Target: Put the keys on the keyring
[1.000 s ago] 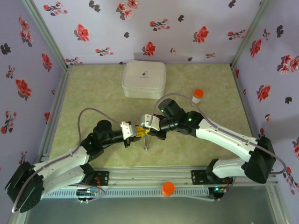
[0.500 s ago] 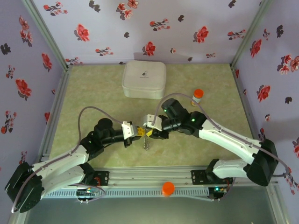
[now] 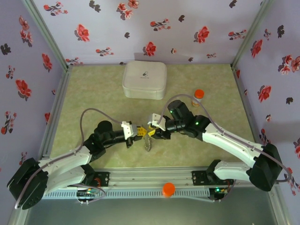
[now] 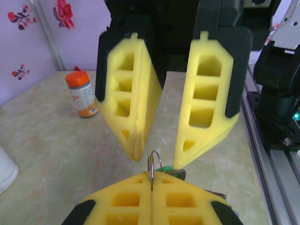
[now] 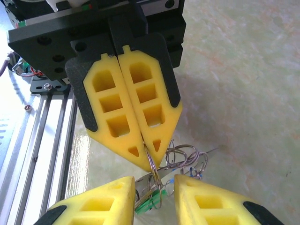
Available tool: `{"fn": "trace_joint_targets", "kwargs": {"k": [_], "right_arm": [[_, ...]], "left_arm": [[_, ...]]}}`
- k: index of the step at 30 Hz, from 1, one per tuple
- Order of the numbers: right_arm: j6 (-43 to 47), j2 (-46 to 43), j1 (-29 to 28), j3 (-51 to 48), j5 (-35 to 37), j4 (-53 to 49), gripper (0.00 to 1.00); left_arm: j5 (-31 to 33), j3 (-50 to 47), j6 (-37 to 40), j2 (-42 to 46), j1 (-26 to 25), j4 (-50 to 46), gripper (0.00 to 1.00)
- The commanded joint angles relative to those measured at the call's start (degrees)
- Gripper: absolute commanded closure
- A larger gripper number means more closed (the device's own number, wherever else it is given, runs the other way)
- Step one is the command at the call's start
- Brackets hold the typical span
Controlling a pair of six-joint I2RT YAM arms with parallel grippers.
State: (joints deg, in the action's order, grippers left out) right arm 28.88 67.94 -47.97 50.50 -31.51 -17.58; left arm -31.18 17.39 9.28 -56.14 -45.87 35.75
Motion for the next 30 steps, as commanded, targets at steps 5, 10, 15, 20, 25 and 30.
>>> {"fn": "trace_joint_targets", "kwargs": {"k": [5,10,15,20,25,30], "right_arm": [[-1.9,1.0,0.4,-1.0,1.3,2.9,0.77],[-3.7,1.4,0.4,-1.1,-2.2,4.4,0.85],[-3.4,1.6,0.3,-1.3,-2.9,3.7,0.81],[-2.9,2.6,0.4,0.0,-2.6,2.2,1.00],[-1.8,1.9,0.3,1.1,-1.6,1.2,1.00],[1.6,2.3,-1.1,4.1,2.3,-4.5,1.00]], "left_arm": [[-1.3,-1.9,-2.1,-0.2,-0.1,6.9,1.00],[-1.4,-1.8,-2.0,0.0,-0.1,6.7,1.00],[-1.4,-1.7,-1.6,0.0,-0.1,6.5,1.00],[-1.3,-1.3,-1.5,-0.1,-0.1,6.4,1.00],[0.5,-1.4,-1.2,0.8,-0.1,5.1,0.77],[2.5,2.4,3.4,2.6,-0.1,-7.7,0.76]]}}
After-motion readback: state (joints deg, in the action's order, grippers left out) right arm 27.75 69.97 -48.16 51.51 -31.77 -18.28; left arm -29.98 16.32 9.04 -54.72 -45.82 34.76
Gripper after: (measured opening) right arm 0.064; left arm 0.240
